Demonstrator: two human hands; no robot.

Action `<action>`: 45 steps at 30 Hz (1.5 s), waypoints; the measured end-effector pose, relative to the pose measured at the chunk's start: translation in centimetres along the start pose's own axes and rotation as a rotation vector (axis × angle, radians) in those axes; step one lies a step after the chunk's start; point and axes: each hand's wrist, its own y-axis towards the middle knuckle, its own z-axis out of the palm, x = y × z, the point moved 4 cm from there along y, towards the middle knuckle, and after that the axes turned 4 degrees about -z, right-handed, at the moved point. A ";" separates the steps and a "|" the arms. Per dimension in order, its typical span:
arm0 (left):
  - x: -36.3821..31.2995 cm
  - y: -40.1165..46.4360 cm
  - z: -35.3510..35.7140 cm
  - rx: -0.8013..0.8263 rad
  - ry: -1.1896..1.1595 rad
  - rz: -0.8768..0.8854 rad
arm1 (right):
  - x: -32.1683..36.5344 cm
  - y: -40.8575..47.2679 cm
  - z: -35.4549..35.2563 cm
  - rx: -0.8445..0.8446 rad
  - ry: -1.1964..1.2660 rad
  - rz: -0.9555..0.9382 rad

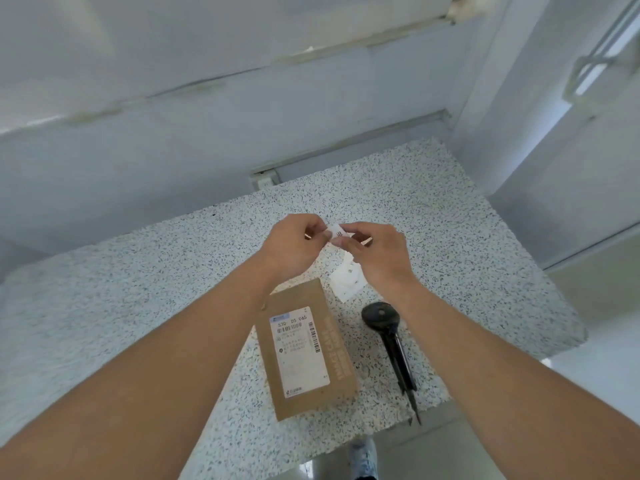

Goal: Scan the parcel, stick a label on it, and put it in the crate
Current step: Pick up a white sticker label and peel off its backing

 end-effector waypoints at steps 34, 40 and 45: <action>-9.2 -27.8 -15.4 -0.054 -0.497 0.129 | 24.2 -21.4 -4.6 -0.149 0.825 -0.035; -12.8 -30.7 -17.5 -0.126 -0.554 0.182 | 28.0 -22.6 -7.6 -0.117 0.839 -0.140; -15.6 -32.8 -17.8 -0.171 -0.596 0.254 | 30.3 -23.6 -10.6 -0.130 0.783 -0.256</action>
